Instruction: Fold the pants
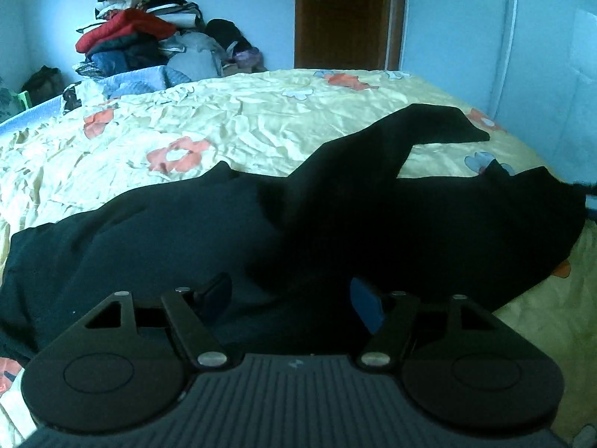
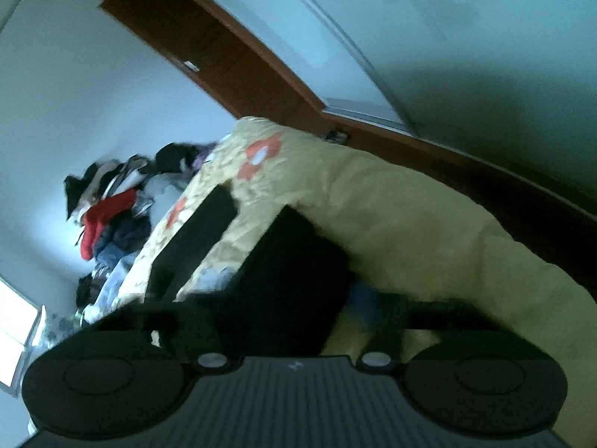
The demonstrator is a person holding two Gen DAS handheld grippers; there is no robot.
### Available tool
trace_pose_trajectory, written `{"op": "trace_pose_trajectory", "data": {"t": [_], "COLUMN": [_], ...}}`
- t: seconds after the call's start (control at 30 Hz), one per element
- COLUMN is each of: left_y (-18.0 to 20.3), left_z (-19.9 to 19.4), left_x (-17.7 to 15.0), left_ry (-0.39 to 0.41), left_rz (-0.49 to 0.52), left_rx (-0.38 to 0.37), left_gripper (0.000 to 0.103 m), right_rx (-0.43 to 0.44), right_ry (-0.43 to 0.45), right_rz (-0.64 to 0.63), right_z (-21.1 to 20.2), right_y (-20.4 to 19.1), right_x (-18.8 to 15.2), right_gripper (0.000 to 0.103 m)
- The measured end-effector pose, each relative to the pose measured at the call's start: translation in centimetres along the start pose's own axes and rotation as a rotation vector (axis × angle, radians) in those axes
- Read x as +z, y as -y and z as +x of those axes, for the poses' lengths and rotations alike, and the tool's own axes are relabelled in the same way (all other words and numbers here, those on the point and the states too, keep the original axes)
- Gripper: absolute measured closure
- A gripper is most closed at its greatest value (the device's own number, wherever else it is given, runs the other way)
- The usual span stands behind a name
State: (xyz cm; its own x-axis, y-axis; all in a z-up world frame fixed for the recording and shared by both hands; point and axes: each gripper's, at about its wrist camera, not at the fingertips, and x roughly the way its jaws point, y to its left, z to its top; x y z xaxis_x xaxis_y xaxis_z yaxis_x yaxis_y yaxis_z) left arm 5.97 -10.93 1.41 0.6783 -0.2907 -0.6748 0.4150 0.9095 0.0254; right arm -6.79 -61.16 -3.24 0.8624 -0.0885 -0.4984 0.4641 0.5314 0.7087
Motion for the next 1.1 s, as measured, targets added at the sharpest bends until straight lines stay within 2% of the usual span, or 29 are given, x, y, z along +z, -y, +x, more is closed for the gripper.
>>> {"op": "trace_pose_trajectory", "data": {"t": [0.03,0.1,0.27,0.3,0.37,0.47,0.53,0.57,0.6,0.63,0.67,0.7,0.73,0.8,0.87,0.97,1.1], "left_y": [-0.1,-0.6,-1.9,-2.0,-1.9,-1.2,-0.7,-0.4,-0.2,0.1,0.3,0.5,0.6,0.7,0.6,0.2,-1.1], "left_z": [0.0,-0.1,0.2,0.2,0.2,0.5,0.5,0.4,0.3,0.3,0.4,0.5,0.8,1.1,1.4,1.6,1.9], "left_x": [0.1,0.0,0.3,0.3,0.2,0.0,-0.2,-0.2,-0.3,-0.3,-0.3,-0.3,-0.3,-0.4,-0.5,-0.6,-0.4], "left_ry": [-0.001,-0.003,-0.021,-0.018,-0.015,-0.025,-0.024,-0.014,-0.004,0.005,0.01,0.011,0.008,0.001,-0.008,-0.019,-0.02], "left_rz": [-0.005,-0.027,-0.094,-0.099,-0.096,-0.071,-0.038,-0.015,0.004,0.018,0.027,0.032,0.035,0.034,0.033,0.032,-0.002], "left_rx": [0.004,0.01,-0.003,-0.012,-0.025,-0.044,-0.062,-0.067,-0.067,-0.065,-0.065,-0.065,-0.065,-0.064,-0.057,-0.04,-0.021], "left_gripper": [0.029,0.029,0.029,0.029,0.028,0.028,0.028,0.028,0.028,0.028,0.028,0.027,0.027,0.027,0.027,0.027,0.026], "right_rx": [-0.009,-0.002,-0.128,-0.15,-0.181,-0.265,-0.402,-0.463,-0.462,-0.419,-0.356,-0.299,-0.236,-0.11,-0.016,0.03,0.078], "right_ry": [-0.004,0.013,0.138,0.145,0.084,0.118,0.224,0.308,0.384,0.431,0.442,0.414,0.345,0.232,0.142,0.054,-0.07], "right_rz": [0.018,0.018,-0.074,-0.096,-0.113,-0.115,-0.129,-0.156,-0.199,-0.241,-0.284,-0.334,-0.394,-0.424,-0.386,-0.306,-0.016], "right_z": [0.6,0.4,-2.2,-2.5,-1.9,-2.0,-2.8,-3.5,-4.1,-4.5,-4.4,-3.8,-2.4,0.3,3.6,8.3,14.0], "right_y": [0.2,0.6,-0.1,0.0,0.3,0.2,-0.8,-1.8,-2.8,-4.0,-5.3,-6.6,-8.2,-10.3,-11.7,-12.3,-9.7], "right_x": [0.0,-0.3,-0.8,-0.6,-0.3,-0.1,0.0,0.0,0.0,0.1,0.3,0.7,1.2,1.8,2.5,3.6,4.9], "right_gripper": [0.092,0.093,0.095,0.095,0.095,0.08,0.039,0.034,0.034,0.034,0.034,0.034,0.034,0.035,0.035,0.035,0.034]}}
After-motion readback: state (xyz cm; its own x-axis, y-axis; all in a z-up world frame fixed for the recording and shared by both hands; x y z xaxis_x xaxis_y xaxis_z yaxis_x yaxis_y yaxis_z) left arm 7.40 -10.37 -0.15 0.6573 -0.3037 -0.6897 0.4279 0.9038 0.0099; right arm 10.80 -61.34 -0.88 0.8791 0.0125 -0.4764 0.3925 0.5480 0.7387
